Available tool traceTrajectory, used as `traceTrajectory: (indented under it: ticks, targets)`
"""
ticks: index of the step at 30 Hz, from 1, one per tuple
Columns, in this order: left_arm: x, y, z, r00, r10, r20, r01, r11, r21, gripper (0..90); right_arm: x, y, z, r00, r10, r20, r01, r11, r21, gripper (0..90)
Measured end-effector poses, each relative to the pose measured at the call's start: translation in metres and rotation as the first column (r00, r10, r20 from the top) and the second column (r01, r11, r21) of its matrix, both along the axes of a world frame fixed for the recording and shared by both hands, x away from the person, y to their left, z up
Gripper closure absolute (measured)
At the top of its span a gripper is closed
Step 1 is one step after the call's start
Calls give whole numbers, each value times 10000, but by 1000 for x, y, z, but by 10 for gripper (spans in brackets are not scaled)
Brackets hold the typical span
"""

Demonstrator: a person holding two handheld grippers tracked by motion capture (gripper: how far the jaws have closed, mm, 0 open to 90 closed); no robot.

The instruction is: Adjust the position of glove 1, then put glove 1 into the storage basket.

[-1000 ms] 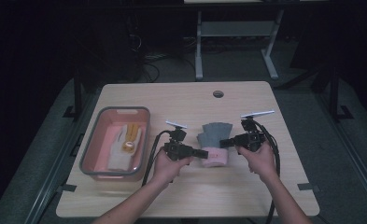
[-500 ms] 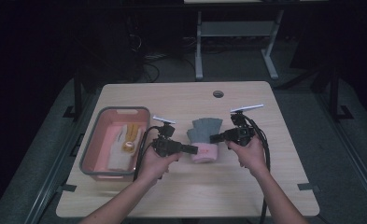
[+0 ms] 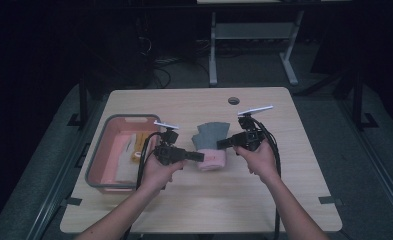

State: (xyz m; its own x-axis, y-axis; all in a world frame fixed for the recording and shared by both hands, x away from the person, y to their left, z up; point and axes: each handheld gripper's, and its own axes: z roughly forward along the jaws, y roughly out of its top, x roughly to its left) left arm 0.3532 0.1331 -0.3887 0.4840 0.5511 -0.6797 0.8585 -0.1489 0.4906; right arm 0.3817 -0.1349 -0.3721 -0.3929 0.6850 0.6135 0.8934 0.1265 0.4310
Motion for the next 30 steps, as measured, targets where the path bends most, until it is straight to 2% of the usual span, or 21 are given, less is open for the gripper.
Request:
traceTrajectory:
  ticks: [12,17,23,30]
  targets:
    - [2,11,12,9998,94,169,-95,9999,34,729,8,11,9,9997,200,146,-201,9998,67,778]
    - [1,18,16,9992,136,377,-137,9999,25,729,8,17,15,9991,294,311,-297,9995,92,778]
    - [0,29,20,9990,220,383,-223,9997,74,730,10,28,17,9983,416,397,-421,9990,117,777]
    - [-1,38,26,9983,225,529,-233,9996,141,753,11,39,20,9974,581,425,-580,9983,-35,777]
